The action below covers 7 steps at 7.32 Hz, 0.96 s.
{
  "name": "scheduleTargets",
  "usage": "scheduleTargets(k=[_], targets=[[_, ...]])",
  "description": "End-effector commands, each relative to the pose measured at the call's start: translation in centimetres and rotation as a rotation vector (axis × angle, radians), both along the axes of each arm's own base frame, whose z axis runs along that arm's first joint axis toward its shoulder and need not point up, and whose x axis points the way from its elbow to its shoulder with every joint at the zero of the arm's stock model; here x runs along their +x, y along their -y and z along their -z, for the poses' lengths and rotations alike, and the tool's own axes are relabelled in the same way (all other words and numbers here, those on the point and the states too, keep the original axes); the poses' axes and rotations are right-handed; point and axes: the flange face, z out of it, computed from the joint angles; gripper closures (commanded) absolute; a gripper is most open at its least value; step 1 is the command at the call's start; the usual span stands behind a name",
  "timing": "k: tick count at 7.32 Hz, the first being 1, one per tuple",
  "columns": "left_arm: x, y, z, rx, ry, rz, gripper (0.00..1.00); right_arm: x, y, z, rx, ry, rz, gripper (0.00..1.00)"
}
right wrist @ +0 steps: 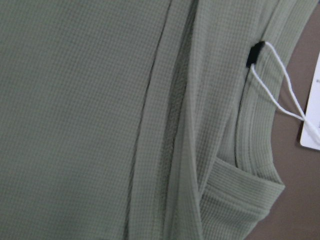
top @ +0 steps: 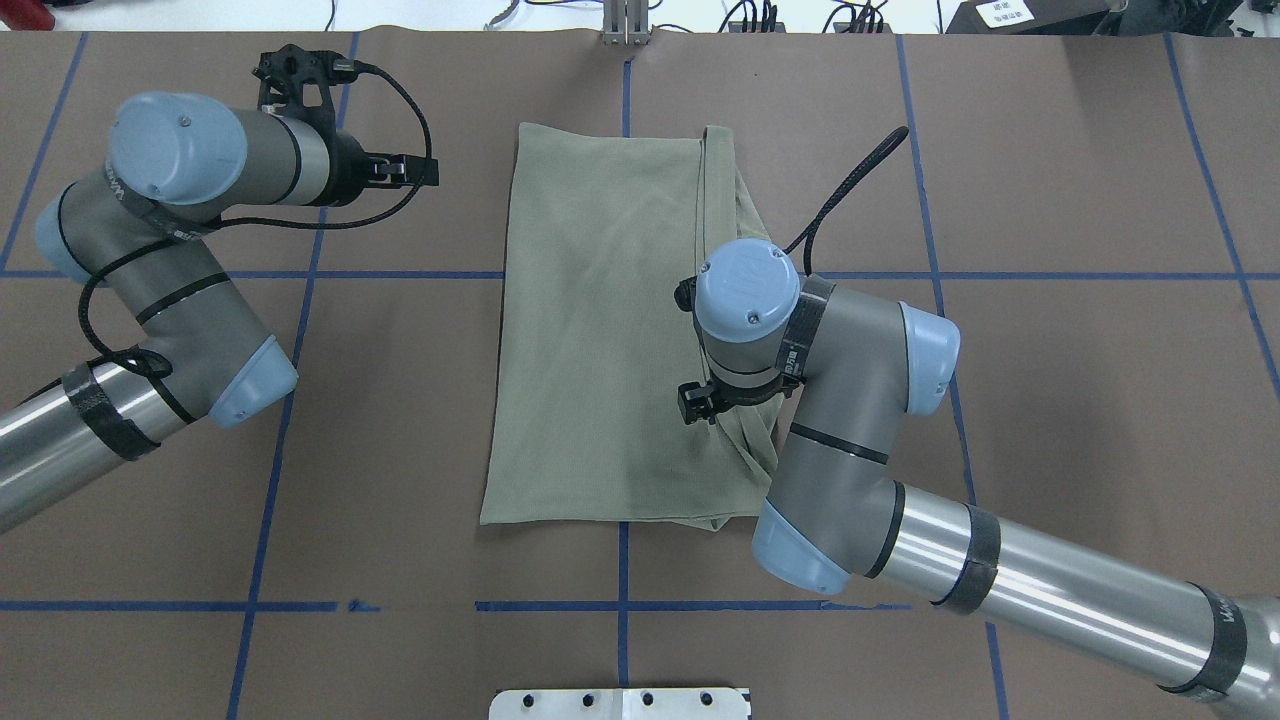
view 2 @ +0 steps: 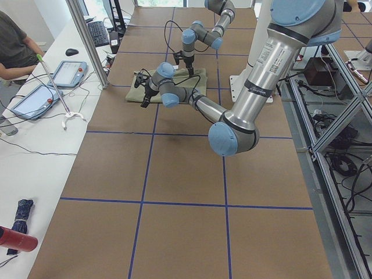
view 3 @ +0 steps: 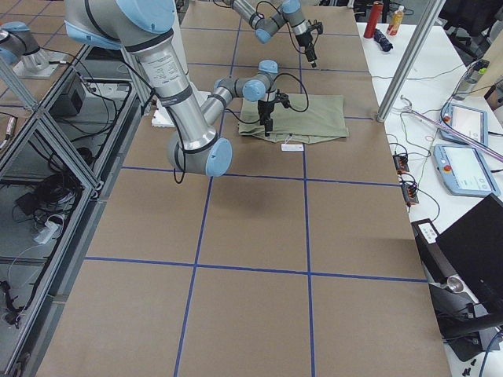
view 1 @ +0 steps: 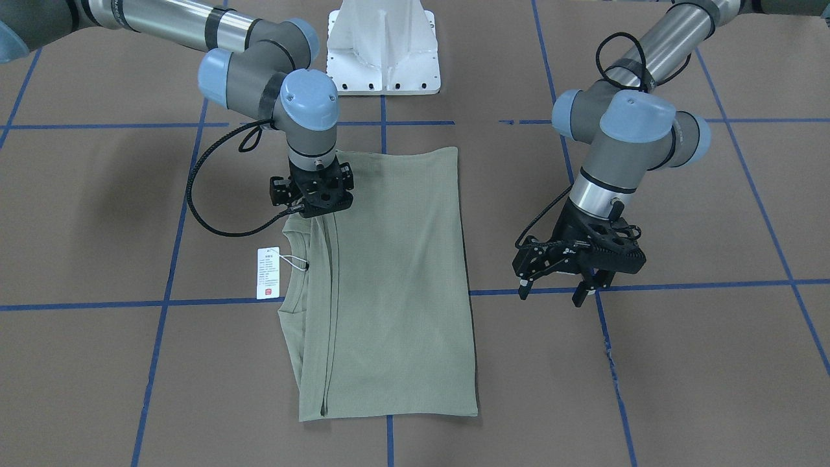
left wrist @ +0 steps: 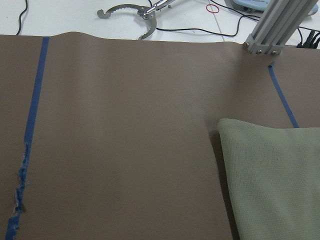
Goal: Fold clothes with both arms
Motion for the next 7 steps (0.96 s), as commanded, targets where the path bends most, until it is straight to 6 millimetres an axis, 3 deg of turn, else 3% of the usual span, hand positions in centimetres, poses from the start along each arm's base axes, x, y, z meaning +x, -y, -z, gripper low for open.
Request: scheduleTargets(k=[1,7], targets=[[0.0,0.0,0.0,-0.001,-0.001,0.0,0.0,-0.4,-0.6,-0.9,-0.01,-0.014,0.011,0.0],[0.2,-0.1,0.1,0.0,-0.002,-0.003,0.0,0.9,0.8,-1.9,-0.016,-0.024,-0.013,0.0]])
